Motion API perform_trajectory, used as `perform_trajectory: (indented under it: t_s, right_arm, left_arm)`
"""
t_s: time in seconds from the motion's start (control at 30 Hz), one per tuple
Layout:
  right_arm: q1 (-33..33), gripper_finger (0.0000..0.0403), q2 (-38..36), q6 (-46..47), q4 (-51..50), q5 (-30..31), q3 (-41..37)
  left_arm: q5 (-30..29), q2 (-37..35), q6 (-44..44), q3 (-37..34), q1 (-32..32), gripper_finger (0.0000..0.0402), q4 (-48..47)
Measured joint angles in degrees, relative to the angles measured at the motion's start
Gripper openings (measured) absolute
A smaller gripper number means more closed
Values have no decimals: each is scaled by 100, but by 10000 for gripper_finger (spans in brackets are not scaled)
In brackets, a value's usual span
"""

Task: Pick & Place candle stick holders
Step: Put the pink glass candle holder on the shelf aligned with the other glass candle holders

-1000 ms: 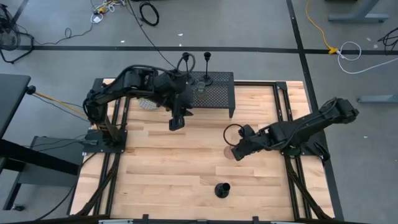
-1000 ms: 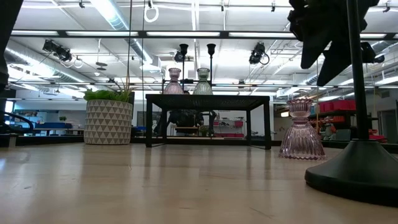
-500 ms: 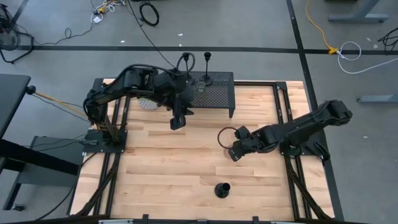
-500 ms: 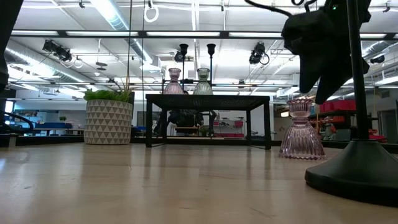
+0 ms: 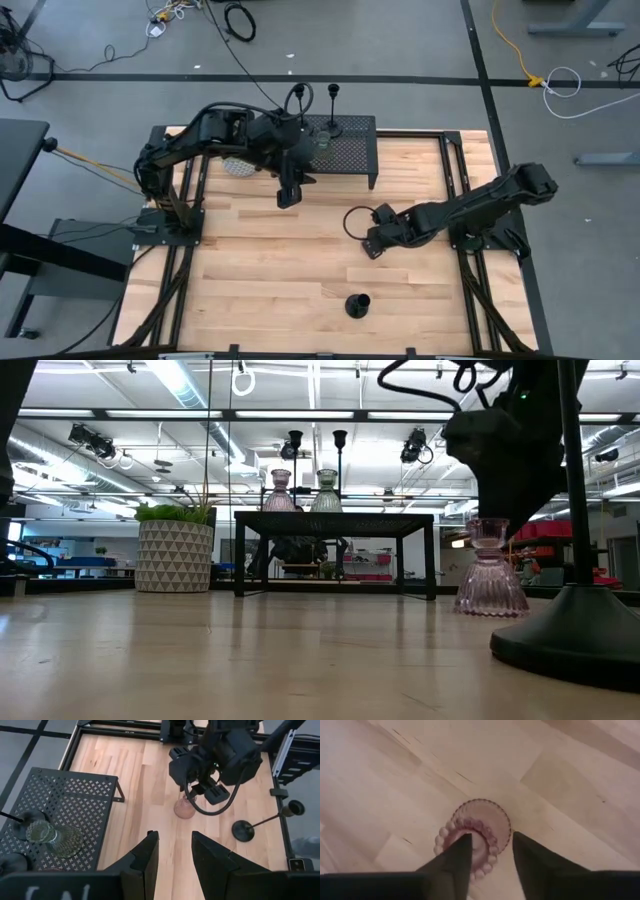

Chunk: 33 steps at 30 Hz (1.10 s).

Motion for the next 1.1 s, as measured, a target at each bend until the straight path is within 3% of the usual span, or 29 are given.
perform_trajectory:
  t_s: [0.17, 0.23, 0.33, 0.47, 0.77, 0.93, 1.1]
  right_arm:
    - [-59, 40, 81, -203, 123, -184, 15]
    - [-105, 19, -16, -398, 251, -447, 27]
    - [-187, 17, -173, -497, -49, -579, 172]
    - [-308, 10, -523, -801, -791, -140, 920]
    - [-966, 10, -853, -2058, -2379, 307, 3584]
    - [-1829, 10, -866, -2813, -2348, 317, 4375]
    - [-2922, 10, -650, -3537, -2266, -344, 4380]
  left_arm:
    - [0, 0, 3, 0, 0, 119, 0]
    - [0, 0, 4, 0, 0, 119, 0]
    - [0, 0, 7, 0, 0, 119, 0]
    - [0, 0, 9, 0, 0, 119, 0]
    - [0, 0, 64, 0, 0, 119, 0]
    - [0, 0, 64, 0, 0, 119, 31]
    - [0, 0, 63, 0, 0, 119, 246]
